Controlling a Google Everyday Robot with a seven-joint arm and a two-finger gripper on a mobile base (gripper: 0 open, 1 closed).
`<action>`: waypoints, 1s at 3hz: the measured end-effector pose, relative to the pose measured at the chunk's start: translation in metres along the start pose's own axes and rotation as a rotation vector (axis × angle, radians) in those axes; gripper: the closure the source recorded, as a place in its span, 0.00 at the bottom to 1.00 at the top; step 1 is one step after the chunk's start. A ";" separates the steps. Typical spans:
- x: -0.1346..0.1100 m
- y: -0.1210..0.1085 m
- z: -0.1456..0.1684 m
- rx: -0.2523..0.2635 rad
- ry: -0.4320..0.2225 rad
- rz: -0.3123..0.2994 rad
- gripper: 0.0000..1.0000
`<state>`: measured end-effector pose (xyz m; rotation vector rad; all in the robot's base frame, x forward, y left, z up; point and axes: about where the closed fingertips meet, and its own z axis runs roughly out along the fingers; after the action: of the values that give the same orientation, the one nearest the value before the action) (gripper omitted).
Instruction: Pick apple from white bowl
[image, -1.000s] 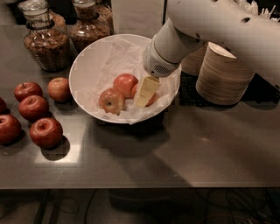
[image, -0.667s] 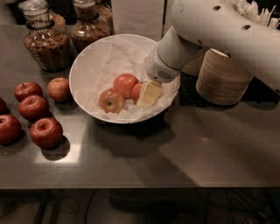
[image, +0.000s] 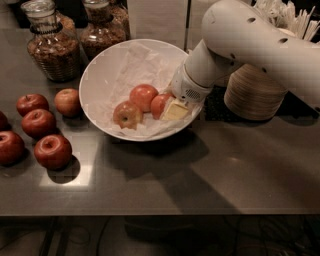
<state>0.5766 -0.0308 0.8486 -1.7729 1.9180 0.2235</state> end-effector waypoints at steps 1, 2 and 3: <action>0.006 0.003 0.000 -0.003 -0.005 0.006 0.66; 0.006 0.003 0.000 -0.003 -0.005 0.006 0.89; 0.005 0.003 0.000 -0.004 -0.007 0.005 1.00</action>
Offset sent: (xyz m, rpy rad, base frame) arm -0.0025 -0.0043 -0.0026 0.0058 0.0039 -0.0021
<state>0.5735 -0.0352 0.8456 -1.7681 1.9190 0.2353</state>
